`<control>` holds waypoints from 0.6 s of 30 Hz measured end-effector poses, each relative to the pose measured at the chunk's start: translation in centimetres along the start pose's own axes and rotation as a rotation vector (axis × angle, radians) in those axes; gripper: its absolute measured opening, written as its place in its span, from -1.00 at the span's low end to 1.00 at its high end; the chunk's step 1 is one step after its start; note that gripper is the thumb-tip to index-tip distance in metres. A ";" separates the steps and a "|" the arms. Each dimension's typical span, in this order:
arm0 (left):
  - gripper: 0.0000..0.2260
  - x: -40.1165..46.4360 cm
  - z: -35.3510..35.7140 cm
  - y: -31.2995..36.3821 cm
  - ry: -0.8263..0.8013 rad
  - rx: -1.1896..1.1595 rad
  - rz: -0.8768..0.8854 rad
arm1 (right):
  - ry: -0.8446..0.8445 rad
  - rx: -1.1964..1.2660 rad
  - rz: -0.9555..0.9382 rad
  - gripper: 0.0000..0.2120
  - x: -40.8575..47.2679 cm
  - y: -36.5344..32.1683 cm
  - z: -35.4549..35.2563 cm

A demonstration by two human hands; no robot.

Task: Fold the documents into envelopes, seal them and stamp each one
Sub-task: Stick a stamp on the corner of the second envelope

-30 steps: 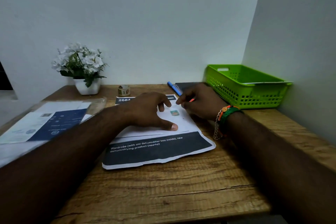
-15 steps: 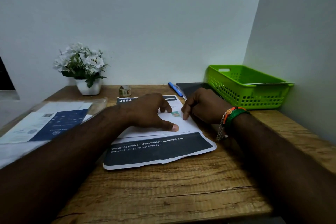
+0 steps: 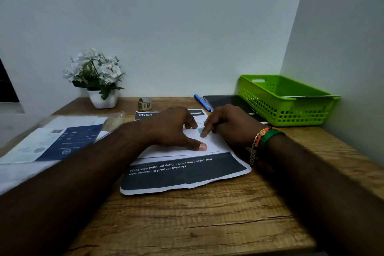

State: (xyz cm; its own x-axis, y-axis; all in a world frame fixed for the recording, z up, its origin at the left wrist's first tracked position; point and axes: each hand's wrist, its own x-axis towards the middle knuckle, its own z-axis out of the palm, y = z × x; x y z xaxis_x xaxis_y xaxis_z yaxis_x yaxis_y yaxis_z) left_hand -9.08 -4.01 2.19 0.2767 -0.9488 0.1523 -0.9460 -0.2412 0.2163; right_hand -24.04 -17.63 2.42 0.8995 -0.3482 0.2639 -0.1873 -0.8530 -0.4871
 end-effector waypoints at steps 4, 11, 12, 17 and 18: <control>-0.33 0.0 -0.1 0.0 0.000 0.000 -0.004 | 0.146 0.046 0.071 -0.73 0.2 0.3 0.5; -0.33 -0.2 -0.1 0.3 -0.001 0.013 -0.010 | 0.239 -0.063 0.110 -0.91 1.5 0.1 1.8; -0.33 -0.2 -0.2 0.3 -0.002 0.015 -0.010 | 0.237 -0.070 0.120 -0.89 1.6 0.1 2.0; -0.31 -0.2 0.0 0.2 0.005 0.019 -0.020 | 0.283 -0.056 0.230 -0.83 2.1 0.2 2.8; -0.31 -0.2 0.0 0.2 0.012 0.024 -0.022 | 0.302 -0.079 0.242 -0.84 2.1 0.1 3.0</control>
State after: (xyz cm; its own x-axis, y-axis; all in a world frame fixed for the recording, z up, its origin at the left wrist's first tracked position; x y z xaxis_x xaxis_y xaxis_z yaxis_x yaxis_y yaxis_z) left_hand -9.29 -3.90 2.23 0.2998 -0.9407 0.1589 -0.9433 -0.2673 0.1971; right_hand -20.92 -17.25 0.42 0.6715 -0.6312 0.3883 -0.4198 -0.7558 -0.5025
